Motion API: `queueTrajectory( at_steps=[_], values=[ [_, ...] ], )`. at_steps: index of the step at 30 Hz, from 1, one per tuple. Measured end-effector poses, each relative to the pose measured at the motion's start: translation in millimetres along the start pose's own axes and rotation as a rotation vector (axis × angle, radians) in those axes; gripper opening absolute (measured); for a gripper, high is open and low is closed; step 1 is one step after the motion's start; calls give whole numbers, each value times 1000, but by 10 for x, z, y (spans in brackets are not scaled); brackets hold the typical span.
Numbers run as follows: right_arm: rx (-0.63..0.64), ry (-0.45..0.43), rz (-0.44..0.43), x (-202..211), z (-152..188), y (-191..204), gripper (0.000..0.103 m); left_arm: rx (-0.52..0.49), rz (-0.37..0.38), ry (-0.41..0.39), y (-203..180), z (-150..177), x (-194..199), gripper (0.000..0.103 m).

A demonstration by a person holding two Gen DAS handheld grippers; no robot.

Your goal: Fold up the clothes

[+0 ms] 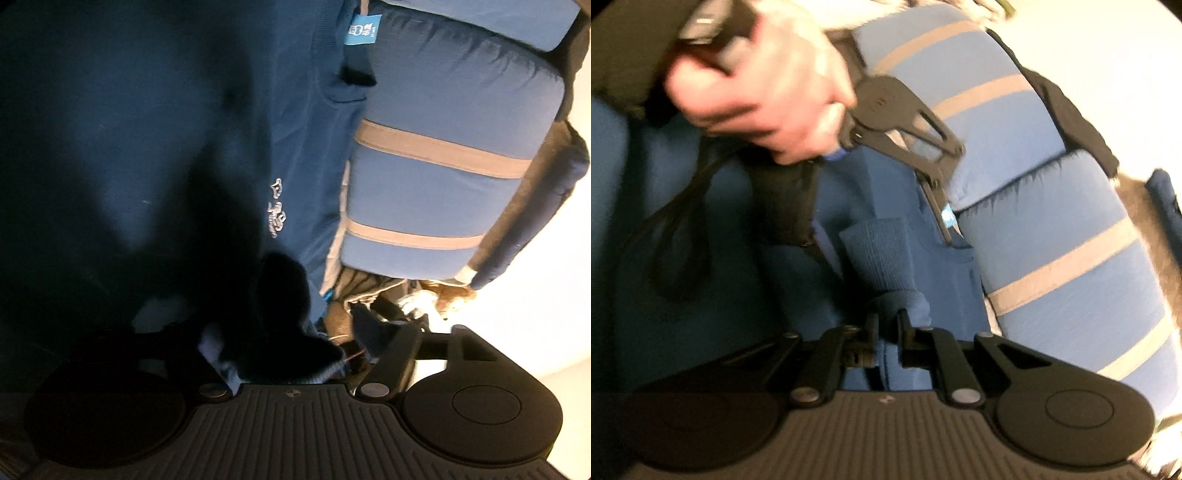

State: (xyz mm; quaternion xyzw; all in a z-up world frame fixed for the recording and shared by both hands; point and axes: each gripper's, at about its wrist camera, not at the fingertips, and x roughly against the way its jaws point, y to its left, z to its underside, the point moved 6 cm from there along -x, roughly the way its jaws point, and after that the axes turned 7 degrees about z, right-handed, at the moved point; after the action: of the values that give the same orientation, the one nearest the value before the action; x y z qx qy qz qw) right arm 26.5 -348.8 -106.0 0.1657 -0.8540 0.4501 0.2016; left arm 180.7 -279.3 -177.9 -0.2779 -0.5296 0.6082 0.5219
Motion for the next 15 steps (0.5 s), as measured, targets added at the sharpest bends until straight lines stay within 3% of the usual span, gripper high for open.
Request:
queueTrajectory(
  at_steps=[1, 4, 6, 9, 10, 12, 15],
  values=[
    [-1, -4, 1, 6, 10, -11, 9, 23, 8, 3, 28, -14, -28, 47],
    [-3, -15, 2, 24, 40, -44, 9, -34, -4, -2, -33, 11, -36, 19],
    [-4, -22, 3, 36, 61, -66, 10, -74, -11, -6, -79, 26, -36, 9],
    [-6, -33, 5, 54, 91, -99, 41, -165, -14, -31, -264, 52, 45, 5],
    [-6, -37, 6, 60, 101, -110, 59, -194, -10, -38, -327, 71, 66, 5],
    [-35, -26, 31, 35, 201, -191, 79, -238, 2, -44, -448, 103, 100, 5],
    [-100, 9, 65, 5, 417, -309, 81, -304, 19, -52, -632, 152, 152, 5]
  ],
)
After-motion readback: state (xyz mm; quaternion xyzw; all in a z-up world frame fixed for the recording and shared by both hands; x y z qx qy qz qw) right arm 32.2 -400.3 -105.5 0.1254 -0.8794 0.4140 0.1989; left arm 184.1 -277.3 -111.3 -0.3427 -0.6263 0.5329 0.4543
